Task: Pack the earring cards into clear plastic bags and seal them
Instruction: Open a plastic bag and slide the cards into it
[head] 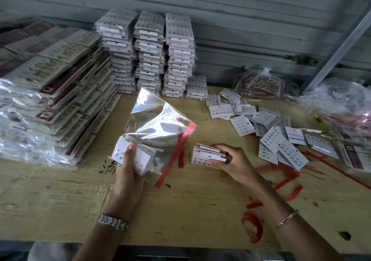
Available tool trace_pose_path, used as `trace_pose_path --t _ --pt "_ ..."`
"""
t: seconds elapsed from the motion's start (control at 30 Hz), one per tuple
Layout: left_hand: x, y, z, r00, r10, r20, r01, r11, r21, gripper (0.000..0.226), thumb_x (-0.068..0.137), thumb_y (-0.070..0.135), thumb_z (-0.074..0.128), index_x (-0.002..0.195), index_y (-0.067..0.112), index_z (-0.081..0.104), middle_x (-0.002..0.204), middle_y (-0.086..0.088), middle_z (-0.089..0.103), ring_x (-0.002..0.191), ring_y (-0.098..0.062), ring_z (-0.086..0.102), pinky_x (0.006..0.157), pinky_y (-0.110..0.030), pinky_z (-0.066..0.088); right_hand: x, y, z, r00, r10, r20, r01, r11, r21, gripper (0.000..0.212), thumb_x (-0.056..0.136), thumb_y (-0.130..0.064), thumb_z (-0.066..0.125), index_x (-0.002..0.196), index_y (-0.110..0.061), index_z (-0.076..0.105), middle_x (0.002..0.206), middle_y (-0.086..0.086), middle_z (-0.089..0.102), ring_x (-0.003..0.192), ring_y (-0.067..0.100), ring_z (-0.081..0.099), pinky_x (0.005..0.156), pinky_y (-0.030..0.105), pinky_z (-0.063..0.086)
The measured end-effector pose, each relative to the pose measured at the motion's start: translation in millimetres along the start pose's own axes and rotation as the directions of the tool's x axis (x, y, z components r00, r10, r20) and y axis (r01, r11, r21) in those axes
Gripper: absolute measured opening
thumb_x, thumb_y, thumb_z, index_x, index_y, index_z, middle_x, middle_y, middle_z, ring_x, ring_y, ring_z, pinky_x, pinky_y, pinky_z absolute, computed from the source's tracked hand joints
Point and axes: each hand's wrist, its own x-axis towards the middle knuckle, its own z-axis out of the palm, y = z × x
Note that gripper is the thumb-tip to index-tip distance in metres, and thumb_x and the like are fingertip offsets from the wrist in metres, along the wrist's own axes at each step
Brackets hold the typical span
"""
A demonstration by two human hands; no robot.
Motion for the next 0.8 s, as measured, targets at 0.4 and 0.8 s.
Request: trace_pose_path --t 0.4,0.8 --pt "5 -3 -4 0.998 0.042 0.039 -0.042 0.999 0.011 0.049 0.101 0.038 0.046 0.137 0.005 0.053 0.117 -0.017 0.067 0.100 -0.026 0.068 0.087 -0.038 0.058 30 -81 -64 0.879 0.229 0.418 0.241 0.544 -0.804 0.028 0.083 -0.040 0.073 0.085 -0.018 0.055 0.075 -0.006 0.049 0.063 0.010 0.047 0.050 0.026 0.031" --pt "7 -2 -6 0.999 0.052 0.008 -0.053 0.997 0.050 0.053 0.098 0.037 0.048 0.138 0.004 0.050 0.124 -0.027 0.058 0.115 -0.042 0.054 0.098 -0.051 0.050 36 -91 -29 0.814 0.332 0.477 0.338 0.397 -0.853 0.024 0.089 -0.027 0.069 0.091 -0.012 0.051 0.077 -0.006 0.038 0.061 0.004 0.035 0.047 0.024 0.020"
